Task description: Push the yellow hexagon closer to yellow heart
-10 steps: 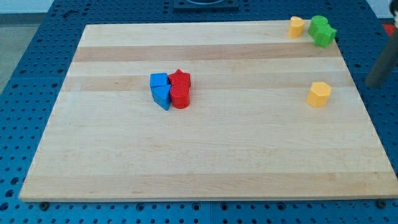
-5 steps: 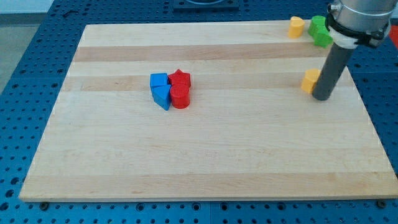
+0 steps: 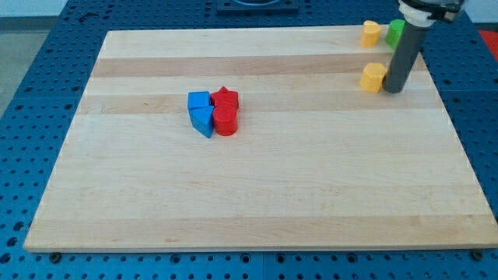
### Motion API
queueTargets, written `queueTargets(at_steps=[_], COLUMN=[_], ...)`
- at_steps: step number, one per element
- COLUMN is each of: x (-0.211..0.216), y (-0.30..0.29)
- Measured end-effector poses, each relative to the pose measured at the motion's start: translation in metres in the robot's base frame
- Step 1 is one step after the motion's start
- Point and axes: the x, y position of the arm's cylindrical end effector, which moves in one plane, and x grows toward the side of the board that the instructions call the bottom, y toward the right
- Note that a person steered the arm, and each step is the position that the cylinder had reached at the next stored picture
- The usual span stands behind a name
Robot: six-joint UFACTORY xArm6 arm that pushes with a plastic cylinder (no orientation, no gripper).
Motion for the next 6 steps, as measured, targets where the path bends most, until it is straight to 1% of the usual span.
queueTargets(at_steps=[1,2,3,4,6], x=[-0.018,-0.008,0.039,0.053,0.001], y=[0.0,-0.002,-0.023,-0.043,-0.044])
